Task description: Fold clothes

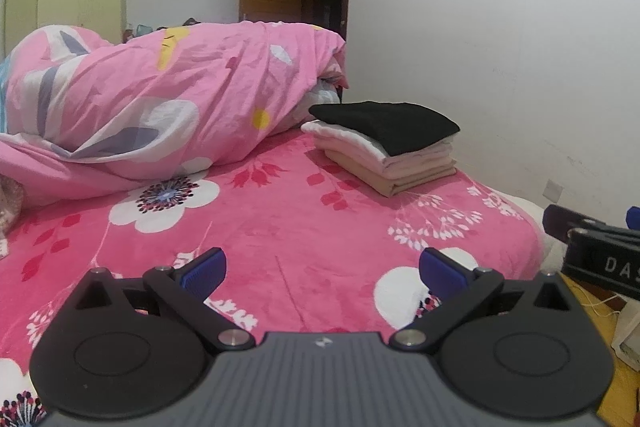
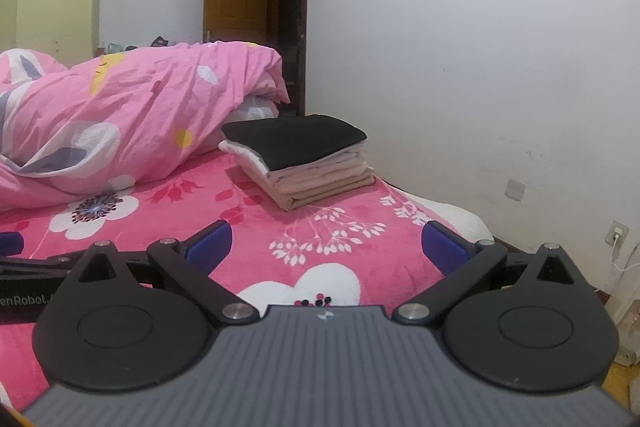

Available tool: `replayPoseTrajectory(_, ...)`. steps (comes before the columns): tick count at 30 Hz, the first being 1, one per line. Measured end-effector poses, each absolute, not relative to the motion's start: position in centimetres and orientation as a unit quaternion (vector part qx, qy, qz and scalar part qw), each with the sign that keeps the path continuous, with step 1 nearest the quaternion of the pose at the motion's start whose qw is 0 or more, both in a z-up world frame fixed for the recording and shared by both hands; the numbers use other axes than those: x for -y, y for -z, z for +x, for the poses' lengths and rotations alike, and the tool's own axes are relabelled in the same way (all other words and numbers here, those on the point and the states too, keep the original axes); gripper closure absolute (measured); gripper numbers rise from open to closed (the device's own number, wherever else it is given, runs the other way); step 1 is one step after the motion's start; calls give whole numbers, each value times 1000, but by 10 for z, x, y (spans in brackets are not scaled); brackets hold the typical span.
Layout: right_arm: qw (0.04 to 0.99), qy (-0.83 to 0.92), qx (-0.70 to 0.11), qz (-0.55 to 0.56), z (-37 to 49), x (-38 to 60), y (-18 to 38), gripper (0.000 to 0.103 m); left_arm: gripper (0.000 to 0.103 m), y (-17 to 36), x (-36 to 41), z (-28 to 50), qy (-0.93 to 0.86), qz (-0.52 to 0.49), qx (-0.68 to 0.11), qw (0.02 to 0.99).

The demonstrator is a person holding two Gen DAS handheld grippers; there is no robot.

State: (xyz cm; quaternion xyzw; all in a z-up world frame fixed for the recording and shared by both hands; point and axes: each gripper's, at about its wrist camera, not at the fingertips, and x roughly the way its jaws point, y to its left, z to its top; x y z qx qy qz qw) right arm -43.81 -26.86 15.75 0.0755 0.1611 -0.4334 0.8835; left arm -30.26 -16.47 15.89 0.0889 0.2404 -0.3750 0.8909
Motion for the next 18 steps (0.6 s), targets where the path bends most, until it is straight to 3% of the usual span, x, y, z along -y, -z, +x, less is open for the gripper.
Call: replayPoseTrajectory(18, 880, 437, -169, 85, -445, 273, -152, 1, 0, -154, 170, -309, 384, 103, -247, 884)
